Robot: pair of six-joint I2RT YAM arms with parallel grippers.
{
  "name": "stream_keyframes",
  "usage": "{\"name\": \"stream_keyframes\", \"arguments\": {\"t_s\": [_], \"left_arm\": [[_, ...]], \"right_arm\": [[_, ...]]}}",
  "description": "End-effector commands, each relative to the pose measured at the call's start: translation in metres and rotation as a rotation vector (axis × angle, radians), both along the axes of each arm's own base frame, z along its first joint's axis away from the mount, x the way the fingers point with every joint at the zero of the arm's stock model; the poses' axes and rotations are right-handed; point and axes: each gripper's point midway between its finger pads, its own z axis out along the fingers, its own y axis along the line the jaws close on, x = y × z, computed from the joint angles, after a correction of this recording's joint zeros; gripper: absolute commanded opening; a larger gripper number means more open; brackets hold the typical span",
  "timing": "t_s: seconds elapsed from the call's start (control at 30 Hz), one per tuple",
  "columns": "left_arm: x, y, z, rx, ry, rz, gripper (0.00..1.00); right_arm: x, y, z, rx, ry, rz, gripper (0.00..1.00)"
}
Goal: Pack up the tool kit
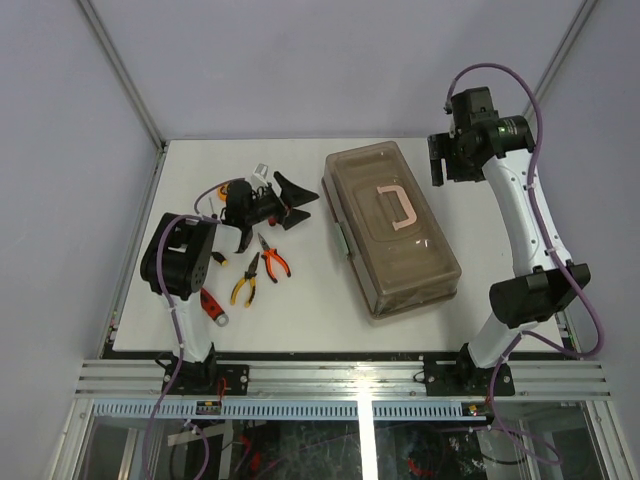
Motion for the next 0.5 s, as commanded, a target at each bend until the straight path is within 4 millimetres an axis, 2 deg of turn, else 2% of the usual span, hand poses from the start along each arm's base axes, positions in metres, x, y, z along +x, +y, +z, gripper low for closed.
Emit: {"name": "stream_keyframes", "arguments": {"t_s": [0.0, 0.3, 0.47], "left_arm": [[-0.015, -0.003, -0.016, 0.049, -0.012, -0.045, 0.99], [-0.036, 0.000, -0.068, 0.258, 0.085, -0.062, 0.98], [-0.043, -0.014, -0.080, 0.342, 0.115, -0.102, 0.98]], "right_arm": [[-0.011, -0.012, -0.021, -0.040, 0.078, 0.035, 0.84], [-0.017, -0.026, -0.047, -0.038, 0.144, 0.020, 0.85], [-0.022, -0.025, -0.067, -0.027, 0.193, 0.026, 0.85]]}}
